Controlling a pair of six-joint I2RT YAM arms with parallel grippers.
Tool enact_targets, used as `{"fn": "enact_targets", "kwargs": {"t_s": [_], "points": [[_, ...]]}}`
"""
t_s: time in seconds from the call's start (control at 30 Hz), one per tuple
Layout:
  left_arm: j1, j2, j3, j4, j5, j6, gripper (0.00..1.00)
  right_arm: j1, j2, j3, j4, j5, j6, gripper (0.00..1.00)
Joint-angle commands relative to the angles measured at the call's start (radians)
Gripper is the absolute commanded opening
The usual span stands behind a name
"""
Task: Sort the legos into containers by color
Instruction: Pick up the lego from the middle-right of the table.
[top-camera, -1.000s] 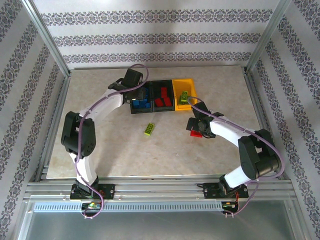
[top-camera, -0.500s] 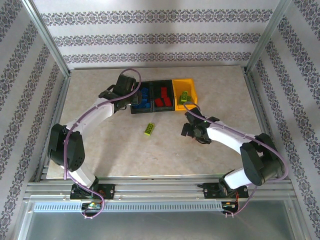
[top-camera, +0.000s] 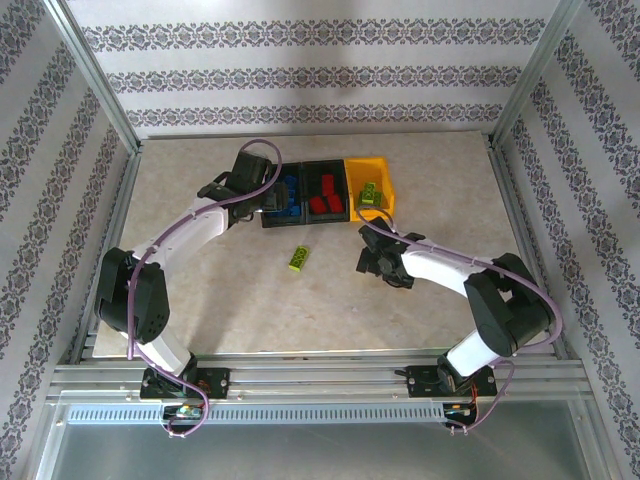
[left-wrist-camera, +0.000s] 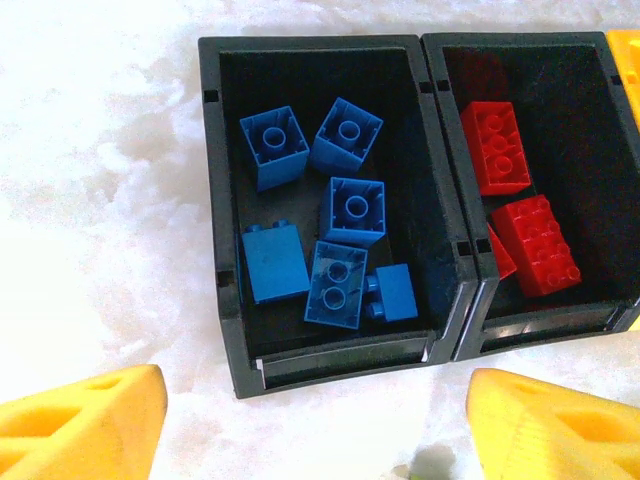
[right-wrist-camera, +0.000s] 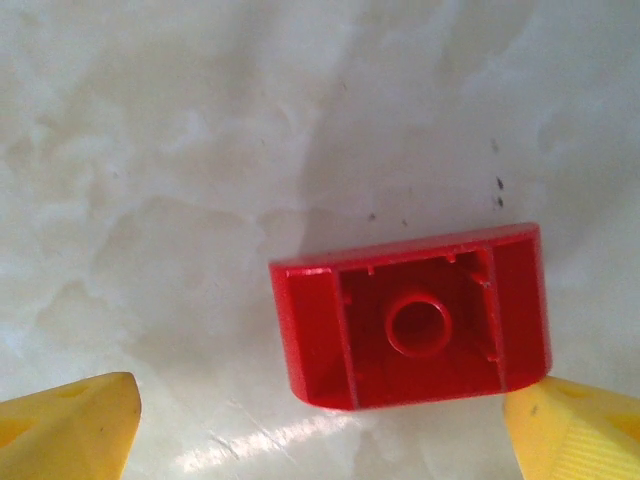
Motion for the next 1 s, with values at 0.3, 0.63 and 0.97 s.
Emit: {"fn": "enact_targets", "kwargs": {"t_s": [0.3,0.63,0.97], "points": [[0.01,-0.065,-0.037,0.024,-0.022,-0.003,0.82,-0.059,0.134,0.096,0.056,0.057,-0.06,0.9],[0.01,-0.091,-0.056,0.016,-0.047,-0.002,0.93,-0.066,0.162,0.102,0.057,0.003,-0.09,0.54],[0.015,-0.106,-0.079,0.001,-0.068,-0.011,1.0,-0.043,0.136,0.113,0.052,-0.041,-0.127,0.31]]}}
